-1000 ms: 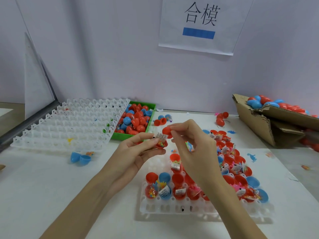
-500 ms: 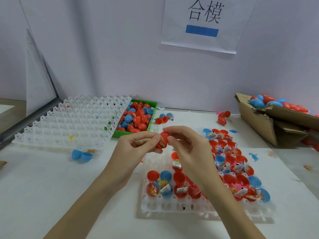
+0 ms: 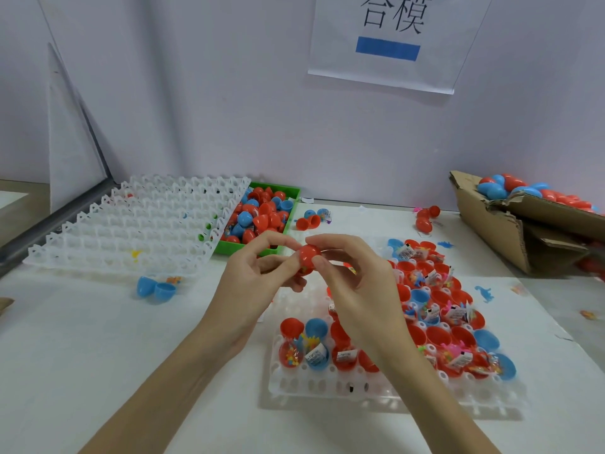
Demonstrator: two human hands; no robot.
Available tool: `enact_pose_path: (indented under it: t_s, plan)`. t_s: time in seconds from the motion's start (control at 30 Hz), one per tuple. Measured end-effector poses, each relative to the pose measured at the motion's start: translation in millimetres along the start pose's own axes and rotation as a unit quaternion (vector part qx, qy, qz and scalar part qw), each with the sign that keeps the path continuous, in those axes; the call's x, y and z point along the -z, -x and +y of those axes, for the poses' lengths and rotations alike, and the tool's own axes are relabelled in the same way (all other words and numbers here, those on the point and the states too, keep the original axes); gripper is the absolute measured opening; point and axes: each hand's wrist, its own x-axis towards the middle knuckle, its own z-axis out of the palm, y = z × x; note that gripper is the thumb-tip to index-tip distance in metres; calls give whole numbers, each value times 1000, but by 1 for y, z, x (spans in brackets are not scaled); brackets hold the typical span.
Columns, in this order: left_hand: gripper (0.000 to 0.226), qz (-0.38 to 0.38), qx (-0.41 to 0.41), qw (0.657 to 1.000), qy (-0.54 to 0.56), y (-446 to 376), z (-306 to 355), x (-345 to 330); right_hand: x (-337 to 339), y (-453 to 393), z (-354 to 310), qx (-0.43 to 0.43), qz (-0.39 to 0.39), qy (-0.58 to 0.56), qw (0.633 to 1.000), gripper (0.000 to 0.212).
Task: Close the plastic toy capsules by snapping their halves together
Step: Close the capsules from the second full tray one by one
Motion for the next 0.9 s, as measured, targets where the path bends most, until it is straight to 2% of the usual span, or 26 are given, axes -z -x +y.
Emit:
enact_pose_path:
  t_s: [0.1, 0.17, 0.23, 0.33, 0.57, 0.73, 0.83, 0.9]
  plan:
    - [25, -25, 18, 998, 61, -1, 4, 0, 3, -1, 0, -3, 20, -3, 1000, 25]
    - [20, -32, -17, 999, 10, 0, 5, -1, 5, -2, 1, -13, 25, -26, 999, 23]
    - [26, -15, -50, 998, -33, 2, 4, -4, 7, -2, 1, -20, 24, -46, 998, 22]
    - [26, 9, -78, 996, -34, 4, 4, -7, 10, -3, 0, -21, 10, -65, 998, 22]
    - [29, 12, -141, 989, -35, 7, 7, -9, 12, -4, -6, -5, -8, -84, 996, 24]
    - [25, 15, -124, 992, 21, 8, 9, -10, 7, 0, -7, -3, 6, -92, 996, 22]
    - [28, 24, -87, 995, 42, 6, 9, -9, 4, 2, -9, 9, 15, -89, 996, 22]
    - [23, 14, -58, 995, 76, 4, 8, -8, 3, 2, -10, 12, 30, -91, 995, 21]
